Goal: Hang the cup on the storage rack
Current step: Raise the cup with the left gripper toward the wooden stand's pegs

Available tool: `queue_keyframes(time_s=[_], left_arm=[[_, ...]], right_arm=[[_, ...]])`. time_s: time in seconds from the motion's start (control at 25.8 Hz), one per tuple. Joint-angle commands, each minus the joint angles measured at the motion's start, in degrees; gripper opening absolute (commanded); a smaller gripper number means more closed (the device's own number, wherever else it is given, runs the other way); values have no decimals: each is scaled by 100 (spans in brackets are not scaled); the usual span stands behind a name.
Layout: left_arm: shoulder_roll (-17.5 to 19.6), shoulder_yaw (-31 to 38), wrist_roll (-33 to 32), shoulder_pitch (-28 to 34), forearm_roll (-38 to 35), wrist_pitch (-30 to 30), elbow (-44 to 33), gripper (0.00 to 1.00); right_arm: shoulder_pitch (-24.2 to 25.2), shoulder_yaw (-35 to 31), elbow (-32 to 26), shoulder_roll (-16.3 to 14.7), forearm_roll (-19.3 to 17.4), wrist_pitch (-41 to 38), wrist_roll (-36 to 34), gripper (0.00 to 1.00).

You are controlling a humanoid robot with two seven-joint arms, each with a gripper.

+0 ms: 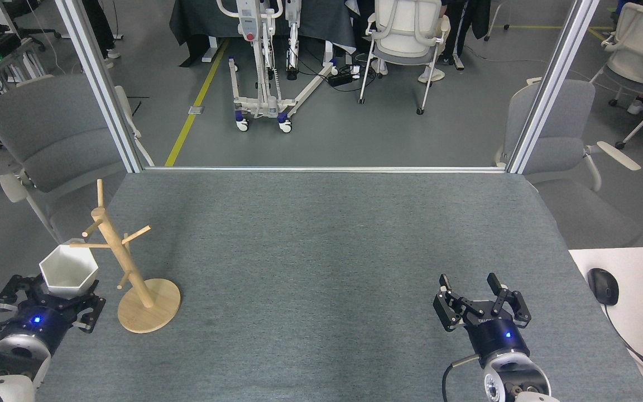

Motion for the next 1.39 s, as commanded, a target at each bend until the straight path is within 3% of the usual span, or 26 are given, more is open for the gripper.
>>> queue_keyframes(time_s=[0.0, 0.23, 0.5, 0.81, 1.36], left_arm=[[62, 37, 21, -7, 40, -2, 156, 0], [185, 494, 48, -25, 190, -63, 394, 0], [431, 899, 48, -16, 629, -573, 323, 0], [396, 1127, -31, 63, 919, -1004, -608, 0], [185, 907, -304, 125, 752, -1012, -679, 0]], right_arm=[[-36, 8, 1, 10, 0, 0, 23, 100], [-45, -1, 1, 10, 0, -9, 32, 100], [-45, 8, 19, 10, 9, -9, 32, 100], [-45, 8, 89, 115, 176, -9, 32, 100], [-45, -1, 115, 141, 211, -9, 32, 100]])
